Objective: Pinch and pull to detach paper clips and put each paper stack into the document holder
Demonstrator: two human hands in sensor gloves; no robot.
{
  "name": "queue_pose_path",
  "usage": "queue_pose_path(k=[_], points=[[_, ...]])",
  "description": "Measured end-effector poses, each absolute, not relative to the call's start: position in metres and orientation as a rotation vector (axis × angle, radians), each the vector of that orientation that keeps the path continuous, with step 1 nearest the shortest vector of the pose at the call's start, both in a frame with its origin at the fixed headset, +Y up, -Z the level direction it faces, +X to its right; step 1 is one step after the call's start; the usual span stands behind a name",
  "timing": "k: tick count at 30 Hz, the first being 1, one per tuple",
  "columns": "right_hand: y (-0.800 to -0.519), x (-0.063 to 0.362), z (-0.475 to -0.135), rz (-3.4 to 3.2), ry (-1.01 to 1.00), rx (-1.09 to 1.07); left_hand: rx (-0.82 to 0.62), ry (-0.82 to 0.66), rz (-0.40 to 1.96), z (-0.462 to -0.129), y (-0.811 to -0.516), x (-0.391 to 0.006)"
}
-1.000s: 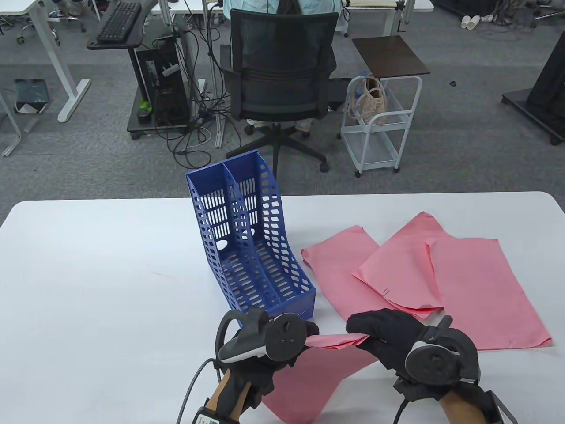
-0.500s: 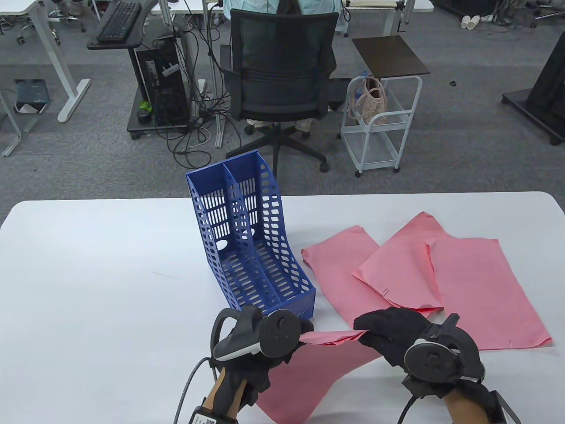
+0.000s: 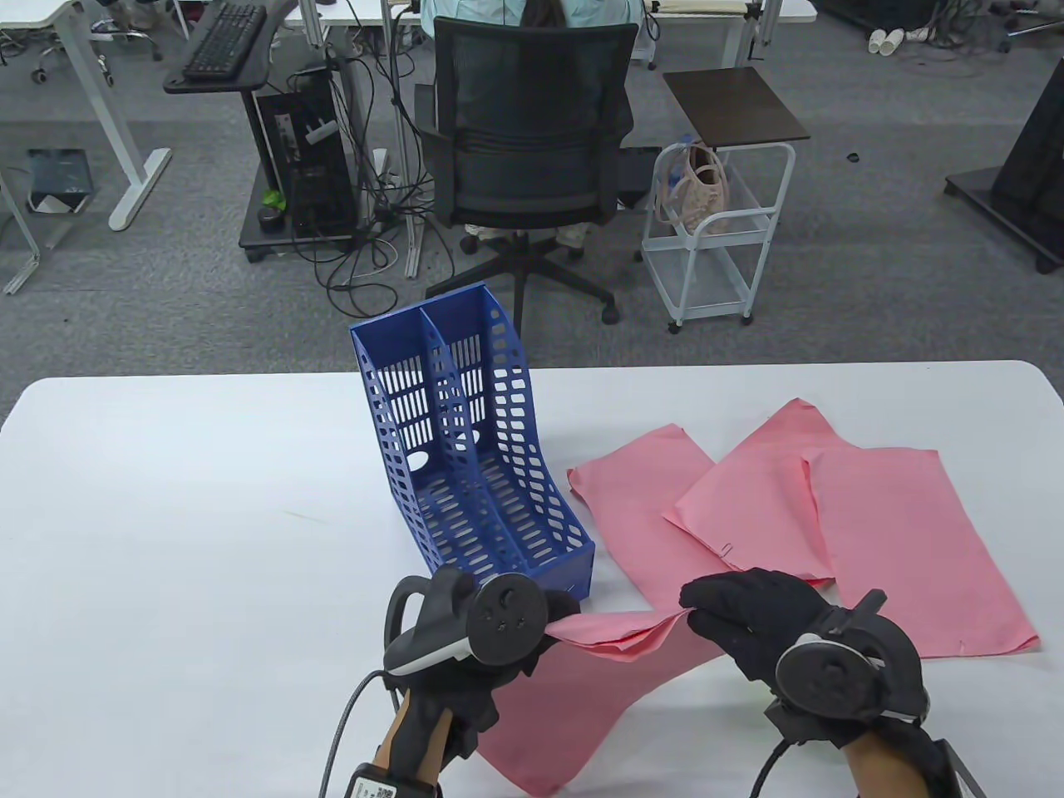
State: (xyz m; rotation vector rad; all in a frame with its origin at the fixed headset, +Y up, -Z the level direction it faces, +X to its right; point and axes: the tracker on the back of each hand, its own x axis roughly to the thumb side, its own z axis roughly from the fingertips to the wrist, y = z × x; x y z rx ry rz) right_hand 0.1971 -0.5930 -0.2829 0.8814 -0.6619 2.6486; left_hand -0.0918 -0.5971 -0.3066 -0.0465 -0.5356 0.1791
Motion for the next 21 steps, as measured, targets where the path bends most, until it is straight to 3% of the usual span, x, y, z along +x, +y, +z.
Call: queue_pose_path(k=[3,7,14,21], points=[[-0.590,0.215,-0.283,2.713,-0.716,0.750,-0.008,-0.466,0.169,-0.307,-0.593,-0.105],[-0.600,0.247,-0.292,2.878,-0.569,0.522,0.066,-0.406,0.264,-0.305,-0.583,-0.128],[-0.646,0.284,-0.313,3.022,-0.132,0.242,0.205,-0.314,0.389,-0.295,-0.570,-0.154],[-0.676,0.293,-0.323,3.092,0.290,0.126,0.244,-0.309,0.443,-0.290,-0.566,-0.164]])
